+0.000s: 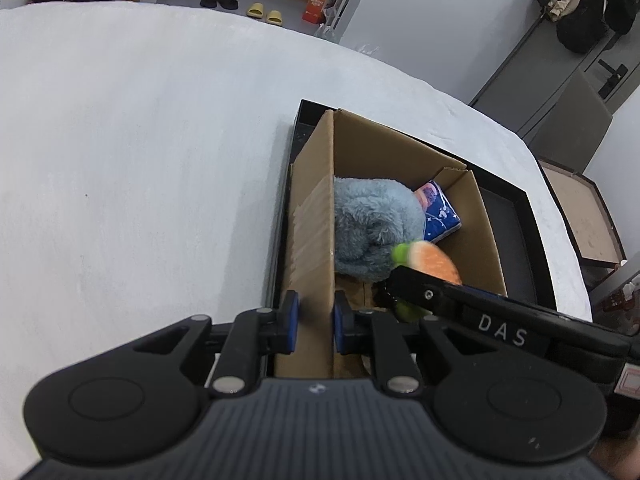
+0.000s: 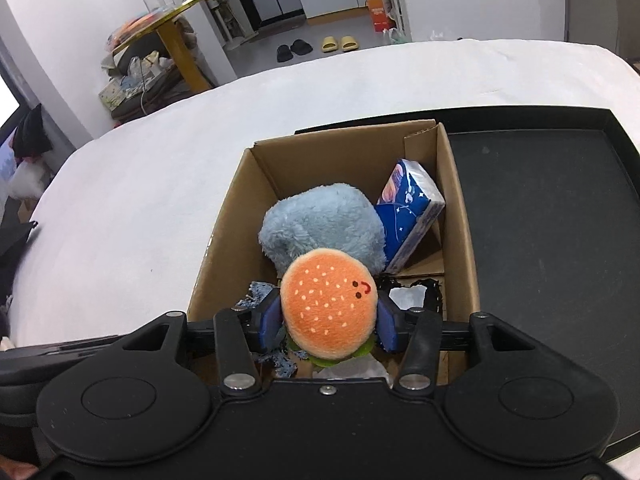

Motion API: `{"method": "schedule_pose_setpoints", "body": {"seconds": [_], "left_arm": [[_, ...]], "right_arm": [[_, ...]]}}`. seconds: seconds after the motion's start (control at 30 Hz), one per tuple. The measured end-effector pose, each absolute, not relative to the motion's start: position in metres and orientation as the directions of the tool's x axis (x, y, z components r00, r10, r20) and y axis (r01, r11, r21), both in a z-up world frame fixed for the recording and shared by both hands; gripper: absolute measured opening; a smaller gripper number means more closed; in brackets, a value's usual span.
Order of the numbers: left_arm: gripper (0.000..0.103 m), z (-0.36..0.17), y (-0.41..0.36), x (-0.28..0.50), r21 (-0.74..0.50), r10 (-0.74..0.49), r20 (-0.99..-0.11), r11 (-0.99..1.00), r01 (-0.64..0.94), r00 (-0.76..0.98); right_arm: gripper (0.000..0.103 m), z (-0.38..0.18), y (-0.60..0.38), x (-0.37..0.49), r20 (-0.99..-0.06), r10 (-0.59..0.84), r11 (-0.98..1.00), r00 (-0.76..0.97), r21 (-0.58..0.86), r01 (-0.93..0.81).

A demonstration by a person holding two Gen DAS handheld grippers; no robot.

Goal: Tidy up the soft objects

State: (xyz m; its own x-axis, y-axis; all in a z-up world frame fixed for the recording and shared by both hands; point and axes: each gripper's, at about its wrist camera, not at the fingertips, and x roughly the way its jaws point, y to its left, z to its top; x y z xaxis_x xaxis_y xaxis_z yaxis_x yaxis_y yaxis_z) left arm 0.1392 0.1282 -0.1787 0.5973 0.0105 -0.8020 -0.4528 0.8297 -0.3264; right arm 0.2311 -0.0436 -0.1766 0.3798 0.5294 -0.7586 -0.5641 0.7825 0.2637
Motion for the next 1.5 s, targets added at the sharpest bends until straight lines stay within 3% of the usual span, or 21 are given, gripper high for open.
{"method": "schedule_pose_setpoints", "body": {"seconds": [0.2,0.53,0.57,0.73,1.0,1.1,1.43,1.5], "left_arm": [[0.016,-0.178,0.128,0.141,-0.306,0.031,-0.811,0.828,-0.47,0.584],[0.02,-0.171,0.122,0.149,-0.266,0.065,-0.826,0.83,-0.49,0.56],[0.022,-0.169,0.121,0.15,-0.261,0.07,-0.827,0.831,-0.491,0.558],[0.05,-0.159,0.118,0.152,-0.24,0.091,-0.827,0.835,-0.495,0.555],[0.07,-0.136,0.107,0.149,-0.197,0.113,-0.83,0.857,-0.477,0.546],[0.077,-0.126,0.103,0.148,-0.198,0.103,-0.835,0.861,-0.468,0.541],[0.088,-0.09,0.082,0.136,-0.169,0.085,-0.836,0.9,-0.401,0.542],[0.088,-0.083,0.078,0.131,-0.181,0.066,-0.834,0.905,-0.386,0.547]], "right_arm": [[0.071,-0.171,-0.053,0.234,-0.738,0.564,0.771,0.371,0.31,-0.556],[0.071,-0.156,-0.071,0.237,-0.711,0.584,0.764,0.391,0.32,-0.56],[0.071,-0.155,-0.073,0.238,-0.713,0.58,0.767,0.393,0.316,-0.559],[0.07,-0.148,-0.088,0.241,-0.717,0.581,0.767,0.386,0.323,-0.554],[0.071,-0.135,-0.11,0.24,-0.731,0.545,0.793,0.411,0.29,-0.535],[0.078,-0.131,-0.117,0.24,-0.75,0.531,0.797,0.395,0.284,-0.533],[0.102,-0.107,-0.154,0.235,-0.751,0.521,0.809,0.405,0.283,-0.516],[0.103,-0.102,-0.161,0.235,-0.754,0.52,0.808,0.402,0.28,-0.519]]}}
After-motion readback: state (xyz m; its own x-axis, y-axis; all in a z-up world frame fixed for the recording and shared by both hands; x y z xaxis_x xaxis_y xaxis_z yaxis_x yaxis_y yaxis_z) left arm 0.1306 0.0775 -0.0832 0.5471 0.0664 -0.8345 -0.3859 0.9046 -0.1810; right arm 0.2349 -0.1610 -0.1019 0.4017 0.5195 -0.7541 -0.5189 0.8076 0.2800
